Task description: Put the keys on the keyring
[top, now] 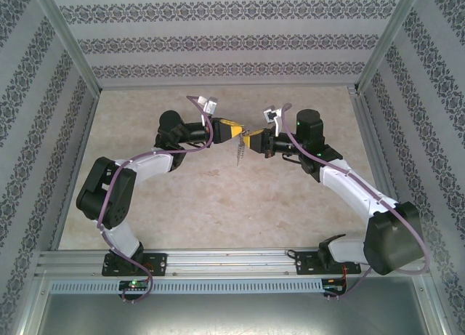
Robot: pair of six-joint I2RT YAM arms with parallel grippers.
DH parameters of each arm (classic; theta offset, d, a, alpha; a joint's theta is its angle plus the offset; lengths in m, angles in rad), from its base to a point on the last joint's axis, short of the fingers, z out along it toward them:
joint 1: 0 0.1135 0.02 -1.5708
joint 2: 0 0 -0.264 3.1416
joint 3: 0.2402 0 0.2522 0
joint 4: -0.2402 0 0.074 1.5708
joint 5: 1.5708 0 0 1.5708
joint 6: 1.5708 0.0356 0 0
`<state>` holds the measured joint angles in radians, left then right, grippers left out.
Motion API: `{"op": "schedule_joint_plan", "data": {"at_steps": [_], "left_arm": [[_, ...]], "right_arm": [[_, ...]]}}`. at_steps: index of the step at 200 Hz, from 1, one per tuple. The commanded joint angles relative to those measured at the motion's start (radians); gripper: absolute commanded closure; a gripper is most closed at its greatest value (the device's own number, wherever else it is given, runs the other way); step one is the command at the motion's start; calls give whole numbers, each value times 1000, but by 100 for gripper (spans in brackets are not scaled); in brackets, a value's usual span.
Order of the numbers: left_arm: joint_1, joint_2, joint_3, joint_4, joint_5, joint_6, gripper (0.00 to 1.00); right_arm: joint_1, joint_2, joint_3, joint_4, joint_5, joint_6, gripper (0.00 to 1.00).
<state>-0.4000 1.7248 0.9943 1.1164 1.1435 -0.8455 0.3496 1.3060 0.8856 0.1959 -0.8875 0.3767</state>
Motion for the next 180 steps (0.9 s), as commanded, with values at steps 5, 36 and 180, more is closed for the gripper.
{"op": "schedule_joint_plan", "data": {"at_steps": [5,36,180], "left_arm": [[-10,-46,4,62,-16,14,100],[-10,-53,3,44,-31,32,100],[-10,-65,1,33,-39,48,100]], "right_arm": [[9,-28,-7,8,-11,-5,88],[18,-30,-14,0,-14,-9,95],[44,-43,-56,-41,52,-28,73]]}}
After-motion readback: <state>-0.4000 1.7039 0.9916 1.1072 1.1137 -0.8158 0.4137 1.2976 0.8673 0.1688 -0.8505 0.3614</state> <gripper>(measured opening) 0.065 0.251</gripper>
